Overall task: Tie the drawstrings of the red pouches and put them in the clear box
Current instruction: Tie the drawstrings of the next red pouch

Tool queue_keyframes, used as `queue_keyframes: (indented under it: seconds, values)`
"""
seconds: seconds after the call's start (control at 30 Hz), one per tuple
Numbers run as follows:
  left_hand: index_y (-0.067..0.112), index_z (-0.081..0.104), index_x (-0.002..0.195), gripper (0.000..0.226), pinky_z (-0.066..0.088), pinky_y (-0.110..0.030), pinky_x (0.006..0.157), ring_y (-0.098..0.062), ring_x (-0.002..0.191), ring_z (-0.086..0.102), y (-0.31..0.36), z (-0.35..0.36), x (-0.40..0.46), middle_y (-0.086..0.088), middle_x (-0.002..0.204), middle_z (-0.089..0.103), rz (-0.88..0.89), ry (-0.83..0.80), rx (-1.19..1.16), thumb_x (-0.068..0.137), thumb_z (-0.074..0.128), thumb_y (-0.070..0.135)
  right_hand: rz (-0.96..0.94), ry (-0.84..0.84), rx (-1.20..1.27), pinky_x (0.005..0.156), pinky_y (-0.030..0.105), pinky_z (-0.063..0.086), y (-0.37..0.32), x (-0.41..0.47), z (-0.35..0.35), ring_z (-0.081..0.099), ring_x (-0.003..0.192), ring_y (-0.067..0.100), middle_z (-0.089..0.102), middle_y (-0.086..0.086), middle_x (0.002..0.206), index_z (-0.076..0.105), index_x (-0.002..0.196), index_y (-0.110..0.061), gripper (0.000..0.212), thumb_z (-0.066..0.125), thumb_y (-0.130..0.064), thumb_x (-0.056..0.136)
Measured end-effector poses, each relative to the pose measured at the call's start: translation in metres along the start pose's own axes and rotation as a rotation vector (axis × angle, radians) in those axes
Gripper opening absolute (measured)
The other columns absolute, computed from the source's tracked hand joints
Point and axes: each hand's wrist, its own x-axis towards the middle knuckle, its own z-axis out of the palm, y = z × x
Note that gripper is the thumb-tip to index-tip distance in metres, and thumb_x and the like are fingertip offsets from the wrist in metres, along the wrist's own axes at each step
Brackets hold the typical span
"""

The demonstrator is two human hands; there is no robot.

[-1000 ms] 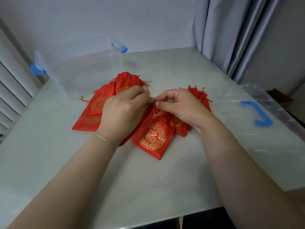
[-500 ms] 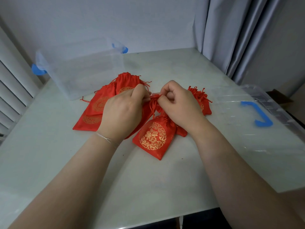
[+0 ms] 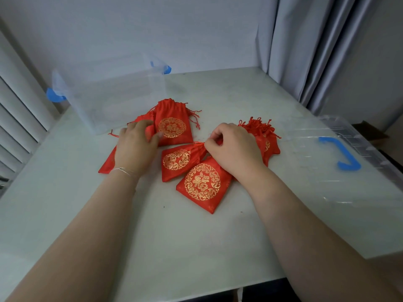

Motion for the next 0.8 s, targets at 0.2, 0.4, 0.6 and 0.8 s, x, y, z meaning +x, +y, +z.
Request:
queue_keyframes:
  seconds: [0.2,0.4,0.6,0.8]
  values:
    - [0.029,0.043,0.138,0.052,0.045,-0.042,0.094,-0.03,0.118,0.049,0.005,0.021,0.01,-0.01,0.131,0.049,-0.002,-0.089,-0.027,0.09,0.055,0.047,-0.024,0.02,-0.006,0.092,0.039,0.039,-0.001,-0.001,0.008,0.054,0.105,0.017,0.061,-0.007,0.107,0.056,0.106,-0.025,0.025,0.052,-0.043,0.088]
    - [0.022,0.063,0.12,0.032,0.045,-0.028,0.088,-0.021,0.107,0.056,0.008,0.024,0.014,-0.007,0.123,0.057,0.006,-0.106,-0.244,0.088,0.064,0.02,-0.052,0.035,-0.001,0.092,0.039,0.039,-0.002,0.0,0.01,0.055,0.105,0.017,0.062,-0.007,0.106,0.056,0.107,-0.024,0.023,0.052,-0.04,0.09]
    - [0.021,0.069,0.09,0.008,0.045,-0.011,0.074,-0.002,0.082,0.054,0.031,-0.005,0.001,0.006,0.093,0.057,0.107,0.173,-0.578,0.083,0.071,0.019,-0.14,0.203,0.208,0.08,0.029,0.047,-0.002,0.0,0.007,0.056,0.09,0.013,0.061,-0.011,0.092,0.061,0.097,-0.017,0.014,0.055,-0.028,0.092]
    - [0.01,0.063,0.08,0.018,0.051,-0.017,0.067,-0.004,0.076,0.063,0.059,-0.042,-0.026,0.003,0.081,0.063,0.25,-0.117,-0.986,0.081,0.066,-0.007,0.038,0.115,0.576,0.052,0.013,0.031,-0.013,-0.003,-0.01,0.045,0.05,-0.002,0.047,-0.021,0.046,0.043,0.061,-0.027,0.04,0.044,-0.047,0.095]
